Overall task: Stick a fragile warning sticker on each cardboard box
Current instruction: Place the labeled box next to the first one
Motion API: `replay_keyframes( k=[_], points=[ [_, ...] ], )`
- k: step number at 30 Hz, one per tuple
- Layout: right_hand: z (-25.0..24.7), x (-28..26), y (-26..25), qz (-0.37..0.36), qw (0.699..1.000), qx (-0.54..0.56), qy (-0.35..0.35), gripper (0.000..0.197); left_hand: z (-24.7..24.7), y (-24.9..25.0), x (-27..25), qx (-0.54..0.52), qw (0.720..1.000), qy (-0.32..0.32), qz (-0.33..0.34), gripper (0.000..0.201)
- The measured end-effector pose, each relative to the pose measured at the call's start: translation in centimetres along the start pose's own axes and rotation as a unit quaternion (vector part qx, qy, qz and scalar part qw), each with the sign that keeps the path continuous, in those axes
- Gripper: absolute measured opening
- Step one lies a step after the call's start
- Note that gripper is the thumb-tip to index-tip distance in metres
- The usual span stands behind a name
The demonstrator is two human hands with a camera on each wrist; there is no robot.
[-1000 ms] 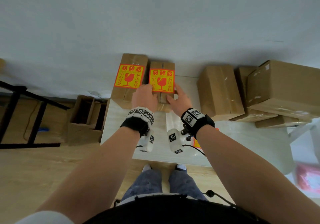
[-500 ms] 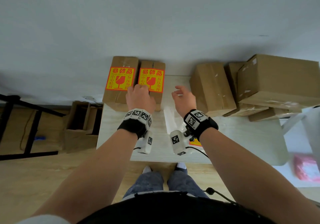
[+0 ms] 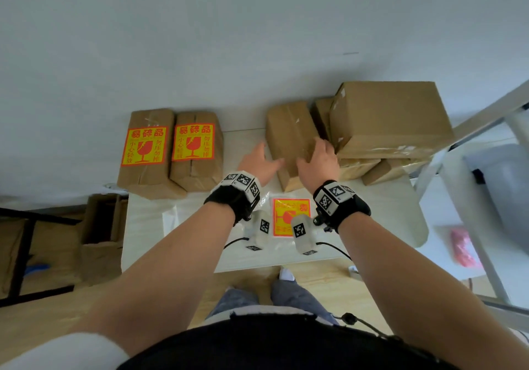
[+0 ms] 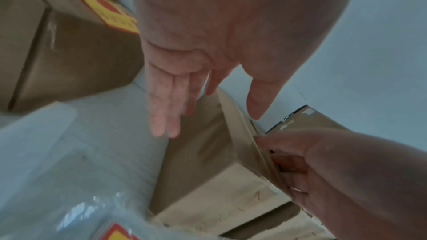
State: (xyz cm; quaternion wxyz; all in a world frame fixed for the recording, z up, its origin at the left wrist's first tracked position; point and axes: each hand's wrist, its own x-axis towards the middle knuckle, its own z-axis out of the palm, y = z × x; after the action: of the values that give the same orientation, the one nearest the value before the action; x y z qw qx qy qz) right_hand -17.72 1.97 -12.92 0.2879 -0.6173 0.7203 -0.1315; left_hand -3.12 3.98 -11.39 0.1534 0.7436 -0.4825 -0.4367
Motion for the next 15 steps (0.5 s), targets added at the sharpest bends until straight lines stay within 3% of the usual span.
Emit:
replay_keyframes(
  k=[4,10,15],
  points=[
    [-0.2,0.0,1.1,0.023,0.998,0.037,-0.039,0.069,2.1,0.3,-0.2,-0.074,0.997,-0.037,-0.004,0.073],
    [-0.5,0.2,2.7,-0.033,0.988,0.127,-0.080,0.051,3.2,0.3,-1.0,-0.141,0.989,0.030,-0.028,0.060],
    [-1.1,-0.3,2.8,-0.109,0.969,0.204,-0.090,0.045,2.5,0.2,-2.1,-0.235,0.960,0.113,-0.101,0.126]
  ],
)
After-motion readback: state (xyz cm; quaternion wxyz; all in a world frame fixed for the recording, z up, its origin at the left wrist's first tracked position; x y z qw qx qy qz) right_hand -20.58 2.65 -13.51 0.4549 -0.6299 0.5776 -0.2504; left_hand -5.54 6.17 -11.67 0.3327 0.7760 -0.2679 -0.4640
